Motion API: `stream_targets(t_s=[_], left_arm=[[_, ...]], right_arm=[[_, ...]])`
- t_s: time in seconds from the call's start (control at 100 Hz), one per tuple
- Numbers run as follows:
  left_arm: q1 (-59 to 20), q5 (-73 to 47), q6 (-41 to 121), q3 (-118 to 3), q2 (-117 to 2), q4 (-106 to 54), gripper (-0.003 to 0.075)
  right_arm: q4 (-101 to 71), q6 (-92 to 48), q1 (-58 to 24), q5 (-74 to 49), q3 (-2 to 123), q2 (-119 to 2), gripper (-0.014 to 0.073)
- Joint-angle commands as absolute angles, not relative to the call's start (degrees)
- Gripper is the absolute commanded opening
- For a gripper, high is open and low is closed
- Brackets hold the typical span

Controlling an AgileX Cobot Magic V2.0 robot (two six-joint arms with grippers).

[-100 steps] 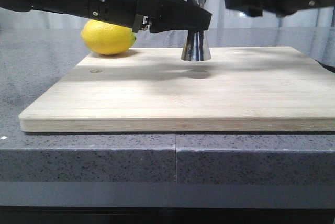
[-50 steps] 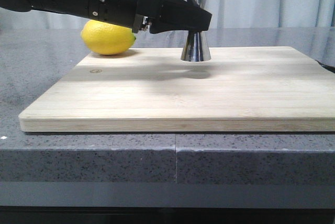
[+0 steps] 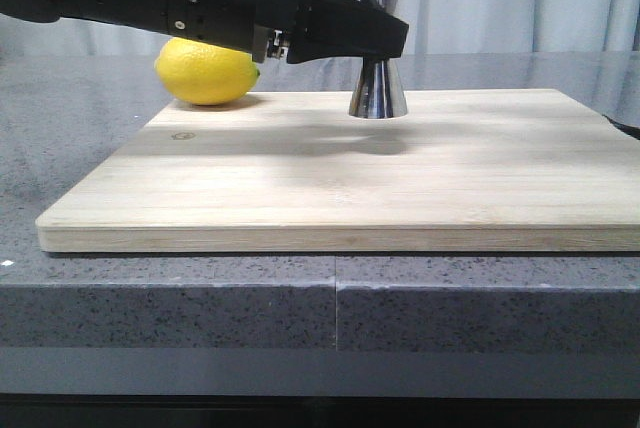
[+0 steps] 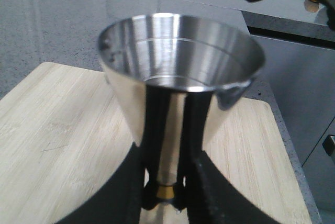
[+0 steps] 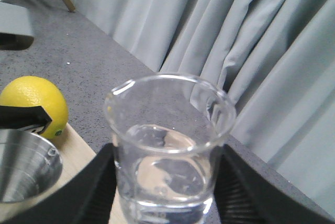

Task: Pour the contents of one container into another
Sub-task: 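Lift the beaker with the right gripper over the jigger cup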

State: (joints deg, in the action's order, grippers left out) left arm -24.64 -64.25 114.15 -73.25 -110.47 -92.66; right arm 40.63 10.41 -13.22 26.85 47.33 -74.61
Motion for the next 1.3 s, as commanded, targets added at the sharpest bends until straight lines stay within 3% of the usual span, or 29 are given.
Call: stream_targets(t_s=[0.0,1.29], left_arm=[[-25.01,-68.34,113.70,-75.06,-107.52,-96.03,-0.0021],[-25.01,-70.08,112.53,-75.06,-107.52,-92.52,-0.0021]], right_arm=[[41.36,10.34,-13.36,30.73,48.93,-72.44,0.0220],[61.94,10.34,-13.49,30.28,51.81,-72.44,0.0220]])
